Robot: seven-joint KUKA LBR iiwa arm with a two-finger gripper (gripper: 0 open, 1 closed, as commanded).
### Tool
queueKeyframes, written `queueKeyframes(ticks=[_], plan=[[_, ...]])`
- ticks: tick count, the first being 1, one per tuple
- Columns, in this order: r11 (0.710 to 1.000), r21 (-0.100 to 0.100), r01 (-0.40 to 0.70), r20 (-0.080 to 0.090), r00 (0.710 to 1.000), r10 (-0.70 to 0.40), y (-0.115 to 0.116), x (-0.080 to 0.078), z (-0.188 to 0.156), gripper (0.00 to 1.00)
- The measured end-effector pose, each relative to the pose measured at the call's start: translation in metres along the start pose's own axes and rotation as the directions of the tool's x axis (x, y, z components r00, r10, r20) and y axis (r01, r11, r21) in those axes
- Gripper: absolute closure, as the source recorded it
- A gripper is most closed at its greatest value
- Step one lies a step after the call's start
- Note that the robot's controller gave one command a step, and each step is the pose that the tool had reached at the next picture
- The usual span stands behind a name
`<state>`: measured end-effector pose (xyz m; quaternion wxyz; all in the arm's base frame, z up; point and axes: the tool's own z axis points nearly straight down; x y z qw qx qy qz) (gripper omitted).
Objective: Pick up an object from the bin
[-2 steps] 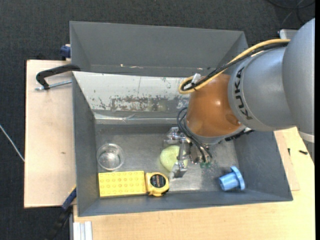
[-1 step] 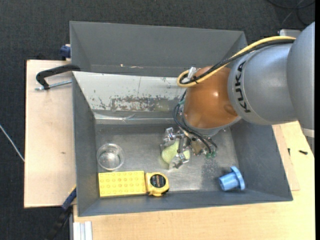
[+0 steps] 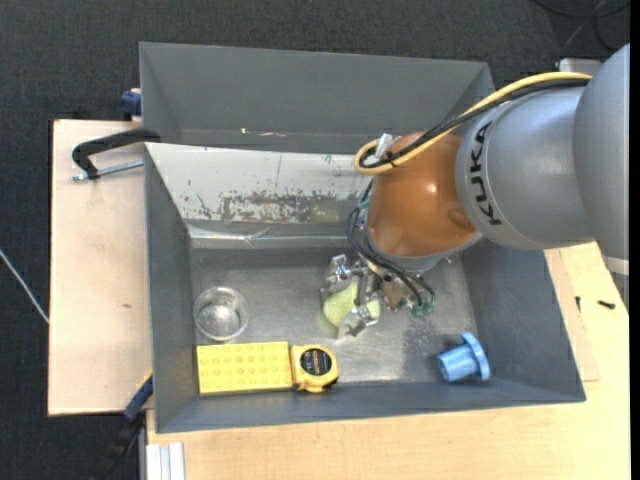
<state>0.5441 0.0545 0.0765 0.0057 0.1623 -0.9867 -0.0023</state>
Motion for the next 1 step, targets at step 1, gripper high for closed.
queueKeyframes(ticks=[1], plan=[[1.0,0.006,-0.019,0.018,1.0,0.018,0.0088,-0.0047,-0.1409,1.0]])
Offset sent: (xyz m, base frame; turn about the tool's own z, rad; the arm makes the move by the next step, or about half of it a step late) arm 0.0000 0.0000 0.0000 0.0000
